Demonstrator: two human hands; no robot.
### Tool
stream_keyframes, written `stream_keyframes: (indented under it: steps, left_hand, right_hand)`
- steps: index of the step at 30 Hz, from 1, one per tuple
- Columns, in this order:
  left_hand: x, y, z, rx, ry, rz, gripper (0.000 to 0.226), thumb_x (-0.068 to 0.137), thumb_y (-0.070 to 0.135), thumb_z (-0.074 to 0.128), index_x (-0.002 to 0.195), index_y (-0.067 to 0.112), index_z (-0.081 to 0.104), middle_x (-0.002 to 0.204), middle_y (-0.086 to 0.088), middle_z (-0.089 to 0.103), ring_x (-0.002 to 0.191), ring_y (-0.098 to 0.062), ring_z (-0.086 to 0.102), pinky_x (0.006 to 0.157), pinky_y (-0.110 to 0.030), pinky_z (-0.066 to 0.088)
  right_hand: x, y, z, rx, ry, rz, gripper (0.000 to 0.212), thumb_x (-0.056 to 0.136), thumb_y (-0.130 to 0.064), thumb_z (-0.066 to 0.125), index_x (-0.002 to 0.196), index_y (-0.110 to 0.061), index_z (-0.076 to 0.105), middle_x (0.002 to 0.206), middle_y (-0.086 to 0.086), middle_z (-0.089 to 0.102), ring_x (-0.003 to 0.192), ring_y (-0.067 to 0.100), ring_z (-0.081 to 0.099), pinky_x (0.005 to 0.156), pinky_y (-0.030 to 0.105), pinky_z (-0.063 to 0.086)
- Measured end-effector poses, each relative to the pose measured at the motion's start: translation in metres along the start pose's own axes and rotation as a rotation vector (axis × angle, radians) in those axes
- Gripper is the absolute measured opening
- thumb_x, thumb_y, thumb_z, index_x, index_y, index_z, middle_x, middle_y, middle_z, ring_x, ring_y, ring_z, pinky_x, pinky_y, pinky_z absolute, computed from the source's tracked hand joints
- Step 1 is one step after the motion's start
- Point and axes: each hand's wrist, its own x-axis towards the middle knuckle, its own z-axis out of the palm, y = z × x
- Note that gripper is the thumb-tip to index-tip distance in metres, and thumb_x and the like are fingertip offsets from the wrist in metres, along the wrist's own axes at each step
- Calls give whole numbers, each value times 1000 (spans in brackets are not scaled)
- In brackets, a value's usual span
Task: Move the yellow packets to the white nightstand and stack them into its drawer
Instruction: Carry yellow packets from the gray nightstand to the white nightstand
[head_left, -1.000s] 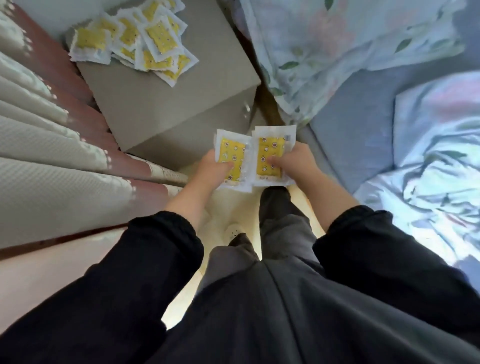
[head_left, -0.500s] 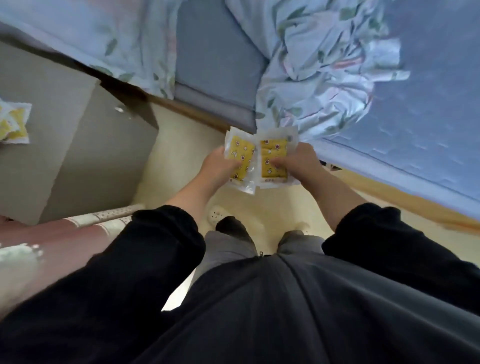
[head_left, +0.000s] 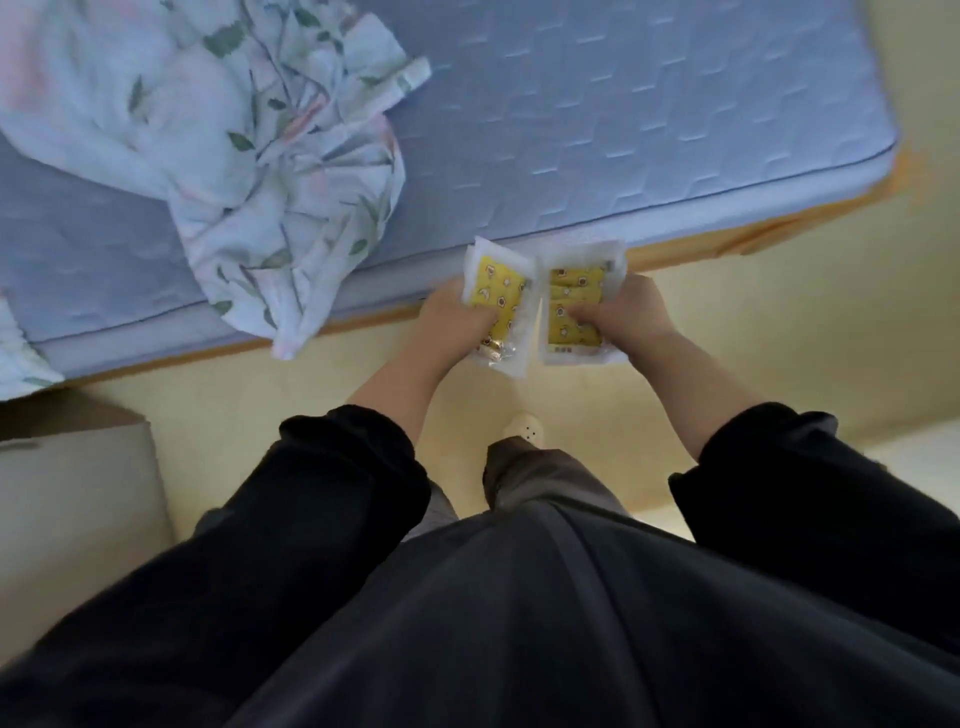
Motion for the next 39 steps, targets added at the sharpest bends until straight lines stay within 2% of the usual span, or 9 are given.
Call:
stream_keyframes:
  steps: [6,10,14,19,24,26,29,35,39]
  left_hand:
    - [30,82,114,223,-168,85,14,87,11,59,98,20,56,86,4,61,78,-14,58,60,-21,42]
    - [56,133,171,386,-308,149,14,87,12,60,90,25,54,93,-1,64,85,-22,61,74,-30,46]
    - [90,182,226,498,-427,226,21,87,10,60,107,19,58,105,-5,65,94,-24,61,79,-32,47]
    - [136,241,288,690,-580,312,29,88,16,61,116,10,57,110,-4,62,97,-22,58,70,-28,42]
    - [170,292,338,847,-697,353,44,87,24,61,129,12,53,130,-7,58,115,-26,56,95,-40,47]
    - [173,309,364,877,-724,378,42,88,23,61,127,12,53,127,-6,59,111,-25,58,88,-36,48]
    - [166,330,406,875,-751,413,23,90,18,60,112,13,56,101,0,61,89,-20,58,63,-23,43]
    - [162,377,490,925,-833,450,21,92,16,58,112,13,56,100,-1,60,78,-15,56,56,-20,39]
    - [180,414,553,911,-792,450,19,90,15,60,108,12,56,108,-8,64,86,-21,59,72,-30,48]
  right_hand:
    - [33,66,-105,178,162,136,31,76,-14,73,103,-2,62,88,5,62,81,22,62,74,33,53]
    - [48,98,-159,325,270,227,21,78,-10,72,92,-10,56,83,2,59,79,20,59,64,27,46]
    - [69,118,-206,416,345,334,21,78,-9,70,75,-12,49,68,-3,52,70,18,57,50,22,44]
    - [99,134,-264,546,454,430,12,74,-7,71,80,-3,61,77,10,66,72,24,64,63,34,55]
    - [117,145,-310,677,579,537,21,76,-6,71,93,6,66,96,19,71,83,30,70,73,40,57]
    - [121,153,-326,723,613,572,22,76,-4,70,96,5,66,97,18,71,86,30,70,76,42,58]
    - [127,166,-351,786,637,605,25,77,-3,71,101,6,66,98,17,71,90,29,70,79,45,58]
    - [150,206,-416,832,683,607,16,79,-3,70,95,-4,67,90,7,69,76,19,67,65,29,56]
    - [181,241,-474,834,693,578,18,80,-4,70,98,-3,67,86,4,67,73,18,67,62,28,56]
